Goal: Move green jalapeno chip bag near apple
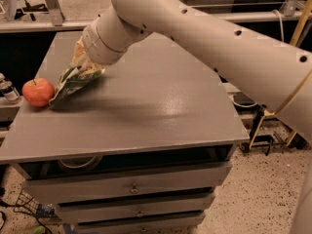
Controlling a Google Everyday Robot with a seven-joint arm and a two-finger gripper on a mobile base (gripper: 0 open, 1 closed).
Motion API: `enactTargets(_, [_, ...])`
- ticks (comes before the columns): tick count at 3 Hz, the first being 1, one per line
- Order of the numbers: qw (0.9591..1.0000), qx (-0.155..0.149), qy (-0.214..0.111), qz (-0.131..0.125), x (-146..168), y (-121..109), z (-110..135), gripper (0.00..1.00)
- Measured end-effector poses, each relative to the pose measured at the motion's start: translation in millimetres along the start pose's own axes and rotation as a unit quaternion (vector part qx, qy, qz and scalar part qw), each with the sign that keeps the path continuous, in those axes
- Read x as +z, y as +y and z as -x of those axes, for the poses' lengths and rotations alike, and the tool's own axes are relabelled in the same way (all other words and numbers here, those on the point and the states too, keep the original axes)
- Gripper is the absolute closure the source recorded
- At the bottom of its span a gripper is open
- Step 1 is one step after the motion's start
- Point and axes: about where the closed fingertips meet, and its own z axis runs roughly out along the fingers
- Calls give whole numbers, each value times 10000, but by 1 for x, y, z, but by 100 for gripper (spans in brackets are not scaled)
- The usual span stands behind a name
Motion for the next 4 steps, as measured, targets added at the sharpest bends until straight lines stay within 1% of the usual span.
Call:
enactTargets(1, [10000,-6,-9,8,1,0,1,6])
enactTargets(2, [10000,-11,-17,15,2,0,2,0])
enactTargets(3, [10000,58,-2,14,2,8,1,0])
enactTargets(4, [9959,780,378,266,-26,60,-20,0])
